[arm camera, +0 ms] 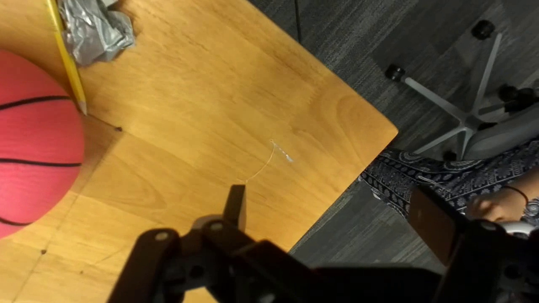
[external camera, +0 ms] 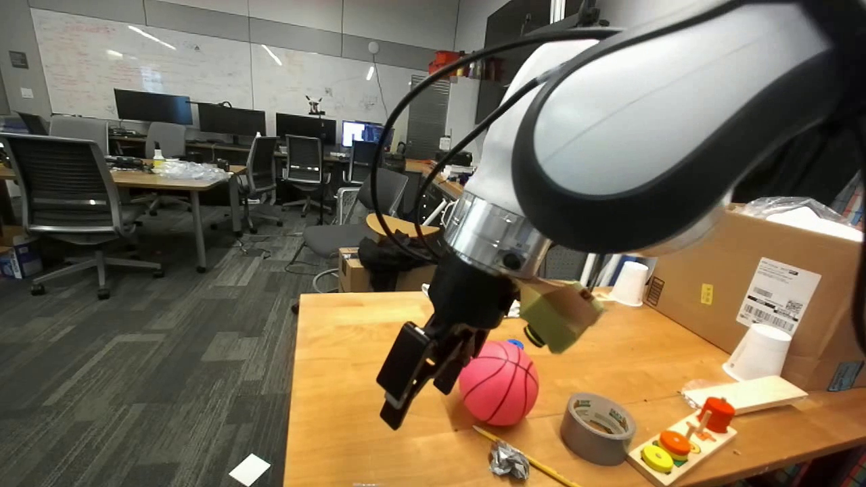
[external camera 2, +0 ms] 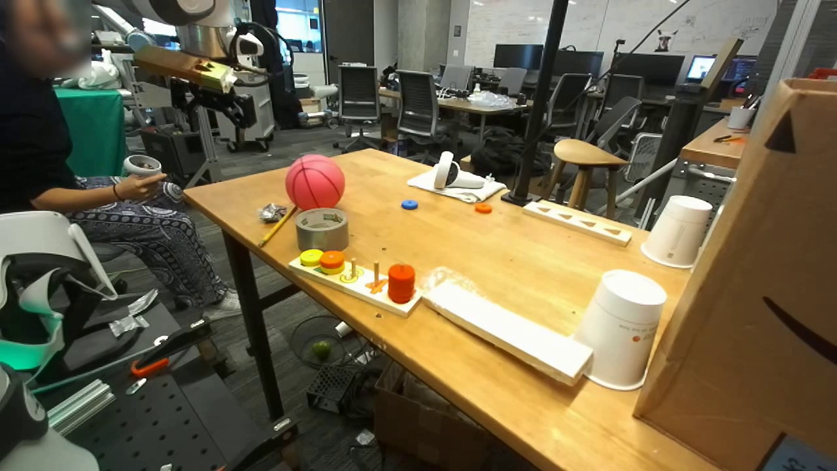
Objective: Move the basketball to the right
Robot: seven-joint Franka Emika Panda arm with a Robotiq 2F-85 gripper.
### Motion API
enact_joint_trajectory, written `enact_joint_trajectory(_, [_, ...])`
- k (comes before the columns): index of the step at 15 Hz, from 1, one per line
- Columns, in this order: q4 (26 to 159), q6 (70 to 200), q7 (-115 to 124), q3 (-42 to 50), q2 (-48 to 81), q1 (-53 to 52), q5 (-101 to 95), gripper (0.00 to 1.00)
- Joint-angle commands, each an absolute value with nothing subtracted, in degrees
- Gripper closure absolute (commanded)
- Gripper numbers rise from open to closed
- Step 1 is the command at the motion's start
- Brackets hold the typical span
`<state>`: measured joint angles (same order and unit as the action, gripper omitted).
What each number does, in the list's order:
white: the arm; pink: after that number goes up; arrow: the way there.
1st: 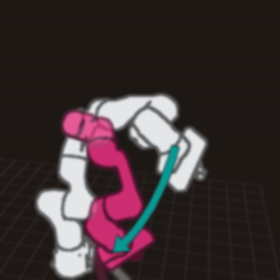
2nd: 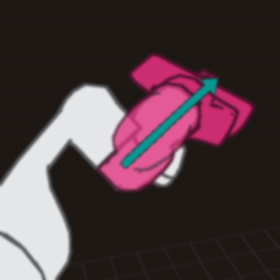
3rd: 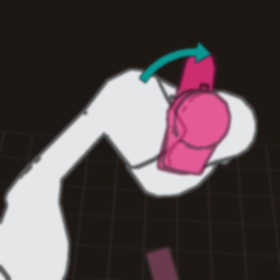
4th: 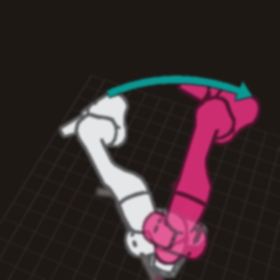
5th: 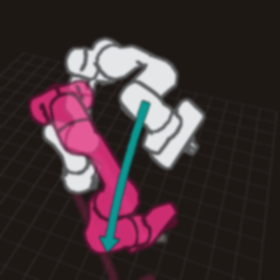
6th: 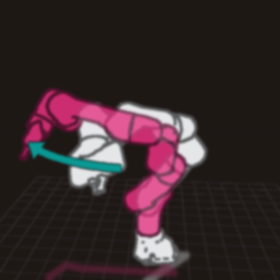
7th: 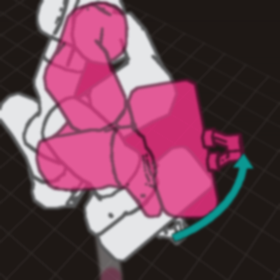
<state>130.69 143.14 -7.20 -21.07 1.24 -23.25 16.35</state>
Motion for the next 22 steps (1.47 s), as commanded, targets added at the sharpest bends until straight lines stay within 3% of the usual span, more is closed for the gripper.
enact_joint_trajectory(1, [125.75,143.78,-12.48,-20.97,8.56,-21.02,20.98,0.00])
enact_joint_trajectory(7, [125.23,140.00,-25.51,-19.80,10.54,-11.27,30.04,0.00])
enact_joint_trajectory(16, [124.78,131.20,-23.59,-7.50,-8.24,-5.72,-3.92,0.00])
enact_joint_trajectory(22, [139.10,135.29,-47.62,-0.36,-18.54,-9.36,7.65,0.00])
